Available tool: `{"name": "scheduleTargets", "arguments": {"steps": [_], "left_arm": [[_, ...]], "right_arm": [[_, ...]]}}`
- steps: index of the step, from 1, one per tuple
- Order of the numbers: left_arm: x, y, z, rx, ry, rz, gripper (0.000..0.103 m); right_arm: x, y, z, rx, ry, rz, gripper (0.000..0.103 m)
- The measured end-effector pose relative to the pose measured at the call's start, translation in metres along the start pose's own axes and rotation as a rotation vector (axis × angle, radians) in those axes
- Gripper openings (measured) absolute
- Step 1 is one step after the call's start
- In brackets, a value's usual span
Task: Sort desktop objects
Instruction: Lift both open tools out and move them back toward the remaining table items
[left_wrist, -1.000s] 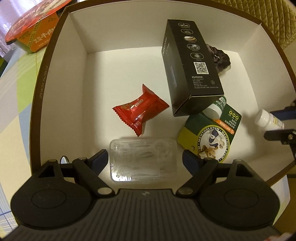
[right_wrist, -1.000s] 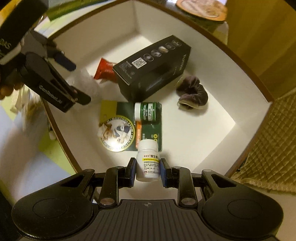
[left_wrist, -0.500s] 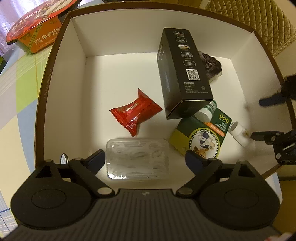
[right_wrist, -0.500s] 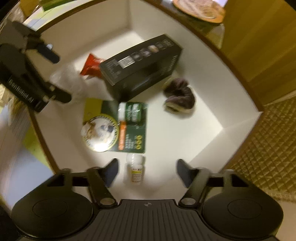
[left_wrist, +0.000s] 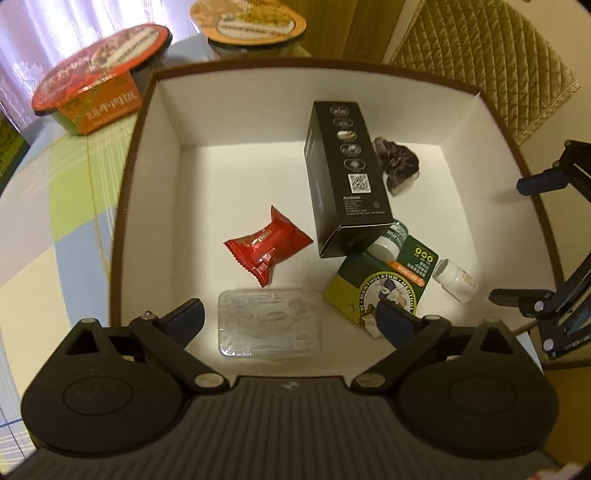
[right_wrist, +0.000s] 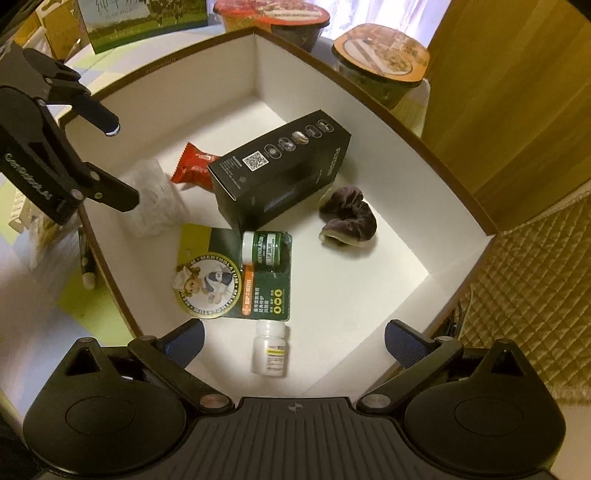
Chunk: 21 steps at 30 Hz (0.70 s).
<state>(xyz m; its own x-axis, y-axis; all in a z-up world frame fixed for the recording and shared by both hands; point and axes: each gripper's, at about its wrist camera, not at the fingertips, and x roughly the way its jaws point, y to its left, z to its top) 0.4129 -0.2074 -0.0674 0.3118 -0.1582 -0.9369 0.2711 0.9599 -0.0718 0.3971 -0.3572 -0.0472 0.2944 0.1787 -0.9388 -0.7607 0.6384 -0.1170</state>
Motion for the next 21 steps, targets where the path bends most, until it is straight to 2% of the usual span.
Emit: {"name": "scheduleTargets", "arguments": {"steps": [10,21], "left_arm": [[-0.037,0.003,-0.020,0.022,-0.052,0.012,0.098],[-0.079,0.009,-0.049,0.040,-0.119,0.019,0.098]], "right_arm": [[-0.033,0.006,-0.001,0.036,-0.086,0.008,0.101],[-0.067,0.038,-0.007,0.063,-0.183,0.045,0.101]]}}
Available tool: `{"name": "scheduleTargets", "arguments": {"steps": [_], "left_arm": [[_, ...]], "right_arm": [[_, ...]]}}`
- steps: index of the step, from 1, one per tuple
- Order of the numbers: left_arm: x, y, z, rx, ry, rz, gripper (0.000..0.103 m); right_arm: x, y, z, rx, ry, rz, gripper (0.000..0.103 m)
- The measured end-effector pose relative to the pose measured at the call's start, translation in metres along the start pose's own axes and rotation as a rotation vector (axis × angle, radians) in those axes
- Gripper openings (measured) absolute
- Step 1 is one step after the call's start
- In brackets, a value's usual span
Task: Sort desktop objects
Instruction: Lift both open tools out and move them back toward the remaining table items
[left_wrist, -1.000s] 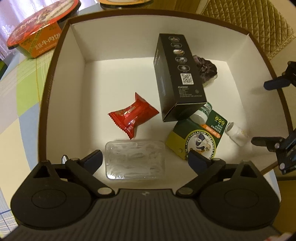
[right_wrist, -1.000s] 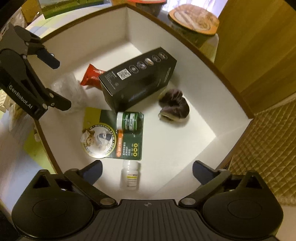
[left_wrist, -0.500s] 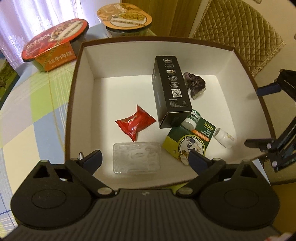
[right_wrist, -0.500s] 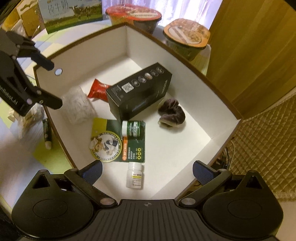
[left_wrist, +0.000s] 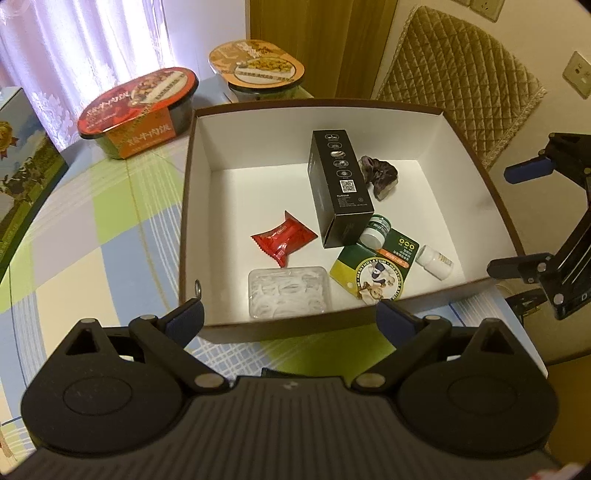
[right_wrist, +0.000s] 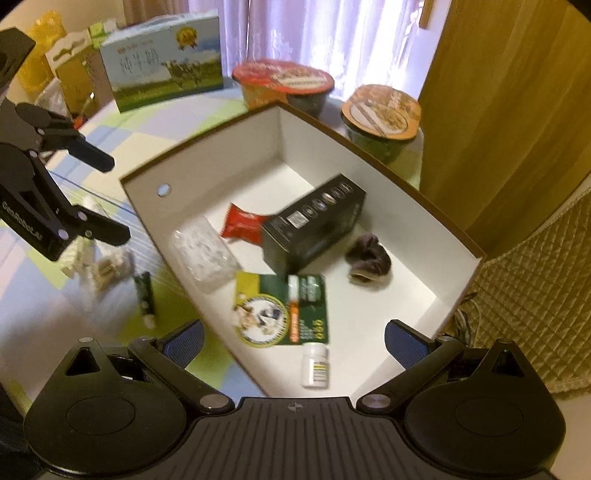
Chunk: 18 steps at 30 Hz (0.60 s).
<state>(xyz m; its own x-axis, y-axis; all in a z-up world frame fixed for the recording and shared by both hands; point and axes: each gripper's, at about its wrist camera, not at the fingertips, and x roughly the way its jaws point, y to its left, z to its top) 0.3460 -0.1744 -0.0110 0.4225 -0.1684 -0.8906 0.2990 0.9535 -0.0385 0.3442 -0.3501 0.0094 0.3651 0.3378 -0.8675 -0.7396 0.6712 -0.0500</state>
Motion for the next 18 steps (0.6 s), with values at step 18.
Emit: {"name": "scheduleTargets", "arguments": {"steps": [18], "left_arm": [[-0.070,0.014,-0.071,0.009,-0.088,-0.017,0.098]], "right_arm": [[-0.039,0.060,-0.023,0.080,-0.159,0.040,0.101]]}}
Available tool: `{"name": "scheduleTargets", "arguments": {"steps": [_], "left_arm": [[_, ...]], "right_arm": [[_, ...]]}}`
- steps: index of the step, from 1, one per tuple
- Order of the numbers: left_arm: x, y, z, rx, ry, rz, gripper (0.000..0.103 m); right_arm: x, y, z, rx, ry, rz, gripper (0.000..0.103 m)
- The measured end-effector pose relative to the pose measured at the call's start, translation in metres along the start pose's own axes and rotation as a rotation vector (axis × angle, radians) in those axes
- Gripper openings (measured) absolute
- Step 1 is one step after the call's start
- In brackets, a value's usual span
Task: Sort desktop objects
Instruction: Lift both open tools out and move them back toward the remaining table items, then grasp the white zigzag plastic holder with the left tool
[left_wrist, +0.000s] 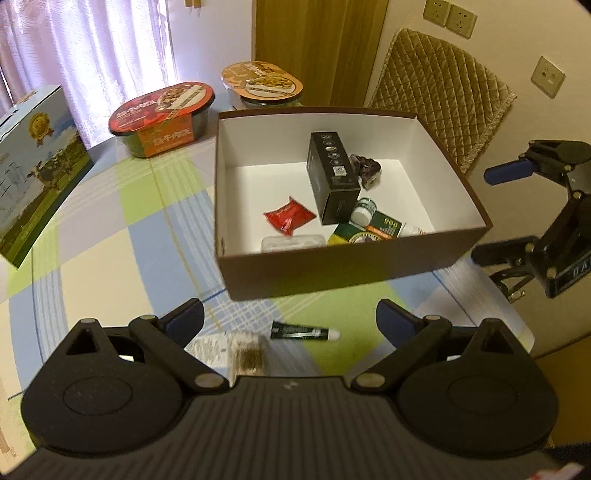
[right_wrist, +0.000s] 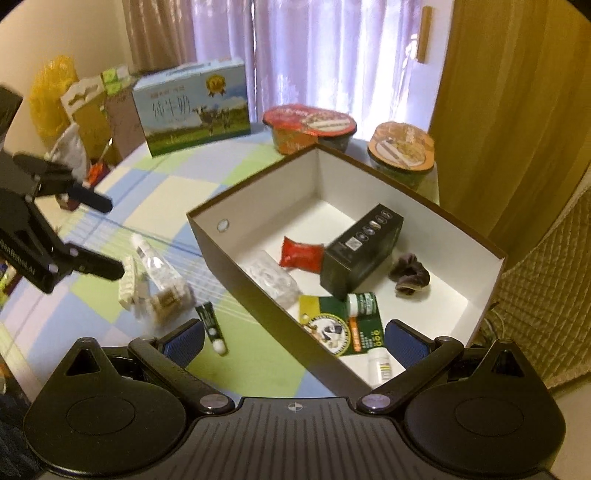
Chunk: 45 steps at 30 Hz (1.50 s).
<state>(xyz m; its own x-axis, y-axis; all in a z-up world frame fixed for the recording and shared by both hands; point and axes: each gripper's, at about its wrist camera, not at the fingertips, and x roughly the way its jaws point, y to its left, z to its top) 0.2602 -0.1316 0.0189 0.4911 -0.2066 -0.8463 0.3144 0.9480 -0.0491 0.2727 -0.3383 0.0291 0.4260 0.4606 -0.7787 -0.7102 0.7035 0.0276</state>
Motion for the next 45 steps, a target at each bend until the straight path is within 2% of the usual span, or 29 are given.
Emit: {"name": "scheduleTargets", "arguments": {"steps": [8,15,22,26,39,45], "left_arm": [[-0.017,0.019,-0.034,-0.047,-0.019,0.072,0.098],[-0.031,0.036,-0.059,-0.135,-0.046,0.107,0.098],[-0.040,0.050,-0.084,-0.253,-0.050,0.148,0.098],[-0.040,0.056,-0.098,-0.291,-0.042,0.144,0.098],[-0.002,0.062,-0.136,-0.264,0.008,0.166,0.098],[0.014,0.071,-0.138,-0.359,0.028,0.155,0.097]], "right_arm": [[0.002,0.024,-0.016,0.075,-0.046,0.027,0.101],[0.012,0.038,-0.029,0.164,-0.067,0.072,0.101],[0.018,0.045,-0.036,0.209,-0.079,0.076,0.101],[0.029,0.052,-0.040,0.196,-0.059,0.073,0.101],[0.085,0.069,-0.067,0.139,0.057,0.099,0.101],[0.101,0.059,-0.072,0.167,0.105,0.069,0.101]]}}
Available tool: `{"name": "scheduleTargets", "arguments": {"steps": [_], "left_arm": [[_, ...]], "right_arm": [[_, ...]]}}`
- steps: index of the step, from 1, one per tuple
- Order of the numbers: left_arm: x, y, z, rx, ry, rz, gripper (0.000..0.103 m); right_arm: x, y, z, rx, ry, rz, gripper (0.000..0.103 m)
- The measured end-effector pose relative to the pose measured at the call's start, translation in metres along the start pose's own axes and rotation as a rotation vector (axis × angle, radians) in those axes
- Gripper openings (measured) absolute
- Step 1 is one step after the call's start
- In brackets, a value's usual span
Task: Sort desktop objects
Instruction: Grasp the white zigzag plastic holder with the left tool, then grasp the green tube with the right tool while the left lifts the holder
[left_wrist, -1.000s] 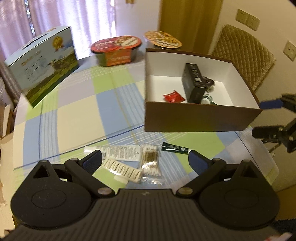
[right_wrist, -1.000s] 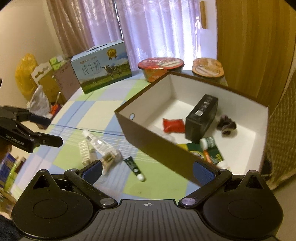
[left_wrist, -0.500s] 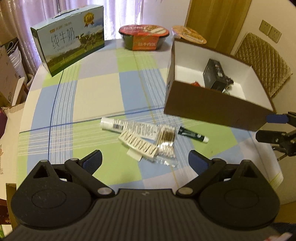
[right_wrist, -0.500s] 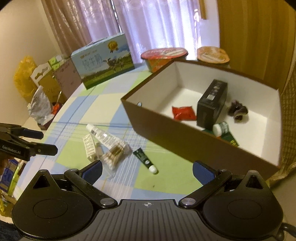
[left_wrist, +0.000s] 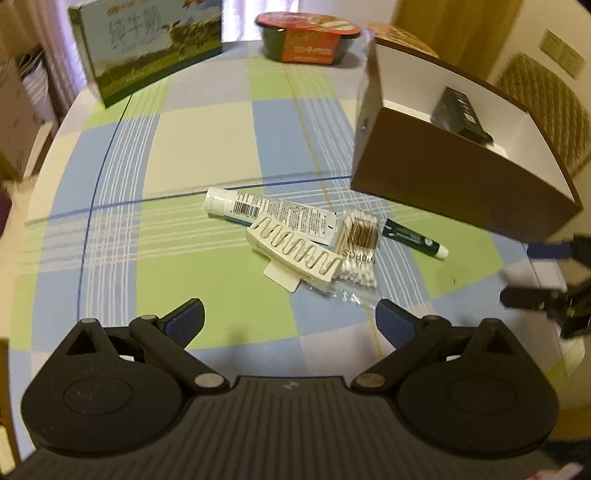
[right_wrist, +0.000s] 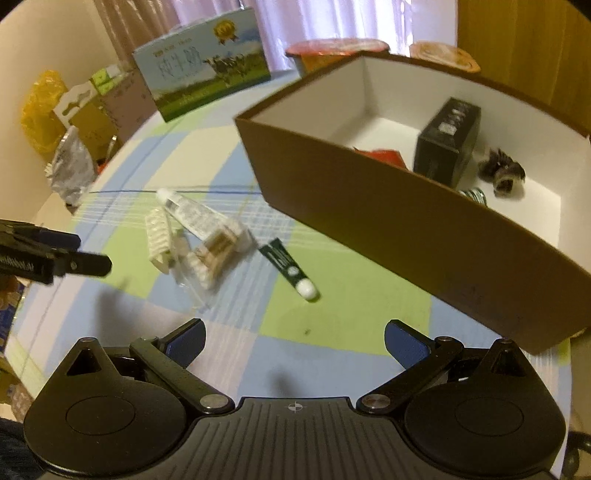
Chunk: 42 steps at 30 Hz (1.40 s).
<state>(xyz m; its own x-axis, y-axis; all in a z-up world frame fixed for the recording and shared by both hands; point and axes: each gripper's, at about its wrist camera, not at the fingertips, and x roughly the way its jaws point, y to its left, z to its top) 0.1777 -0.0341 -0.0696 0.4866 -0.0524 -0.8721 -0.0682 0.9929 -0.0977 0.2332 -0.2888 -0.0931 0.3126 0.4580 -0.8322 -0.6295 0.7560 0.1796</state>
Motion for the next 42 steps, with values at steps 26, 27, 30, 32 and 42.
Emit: {"name": "scheduleTargets", "arguments": {"steps": [26,27,30,32,42], "left_arm": [[0.076,0.006,0.037,0.031,0.041,0.078,0.023],[0.075,0.010,0.036,0.045,0.043,0.084,0.023],[0.070,0.021,0.033,0.065,0.051,0.111,0.023],[0.067,0.029,0.032,0.064,0.056,0.124,0.023],[0.065,0.043,0.026,0.037,0.080,0.114,0.024]], "right_arm": [[0.055,-0.005,0.018,-0.084,0.048,0.021,0.072],[0.059,-0.002,0.019,-0.097,0.046,0.026,0.068],[0.069,0.004,0.022,-0.125,0.042,0.033,0.053],[0.077,0.008,0.025,-0.151,0.033,0.029,0.044],[0.102,0.028,0.037,-0.280,0.025,-0.020,0.031]]}}
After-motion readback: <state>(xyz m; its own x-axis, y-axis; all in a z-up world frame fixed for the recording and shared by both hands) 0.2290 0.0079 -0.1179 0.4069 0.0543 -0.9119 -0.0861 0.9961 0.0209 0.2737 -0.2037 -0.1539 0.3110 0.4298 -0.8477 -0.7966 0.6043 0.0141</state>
